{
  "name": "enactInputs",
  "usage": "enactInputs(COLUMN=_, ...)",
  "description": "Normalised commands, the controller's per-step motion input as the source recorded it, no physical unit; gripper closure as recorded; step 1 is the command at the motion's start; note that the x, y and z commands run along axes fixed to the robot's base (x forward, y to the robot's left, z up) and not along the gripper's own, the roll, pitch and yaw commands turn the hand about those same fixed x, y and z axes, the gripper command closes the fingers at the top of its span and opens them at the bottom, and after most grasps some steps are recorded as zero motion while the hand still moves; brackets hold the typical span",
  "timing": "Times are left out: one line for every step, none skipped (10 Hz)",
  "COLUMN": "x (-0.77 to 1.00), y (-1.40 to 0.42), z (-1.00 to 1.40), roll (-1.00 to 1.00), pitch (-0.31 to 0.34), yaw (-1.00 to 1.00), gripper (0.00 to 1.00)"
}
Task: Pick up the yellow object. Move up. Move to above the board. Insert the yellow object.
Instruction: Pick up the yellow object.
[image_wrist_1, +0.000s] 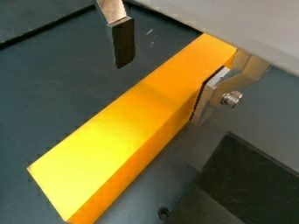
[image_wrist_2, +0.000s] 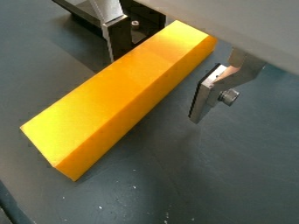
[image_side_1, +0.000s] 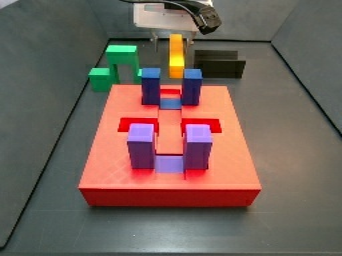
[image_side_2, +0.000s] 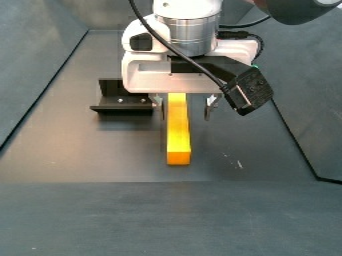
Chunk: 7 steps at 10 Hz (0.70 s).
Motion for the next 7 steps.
enactInputs(x=0.00, y=0.00, z=-0.09, roll=0.00, pitch=-0.023, yaw=0.00, gripper=0.00)
enactInputs(x=0.00, y=0.00, z=-0.20, roll=0.00, pitch=-0.049, yaw=0.00, gripper=0.00)
enactInputs(x=0.00, y=0.00, z=-0.17, roll=0.00, pitch=-0.011, yaw=0.00, gripper=0.00)
enactInputs(x=0.00, y=0.00, z=-0.19, roll=0.00, pitch=-0.011, yaw=0.00, gripper=0.00)
enactInputs(x=0.00, y=-0.01, z=0.00, roll=0.01, pitch=0.000, yaw=0.00, gripper=0.00)
enactInputs(x=-0.05, y=-0.01, z=0.00, roll=0.01, pitch=-0.020, yaw=0.00, gripper=0.00)
enactInputs(x=-0.05, y=0.00, z=0.00, roll=0.00, pitch=0.000, yaw=0.00, gripper=0.00)
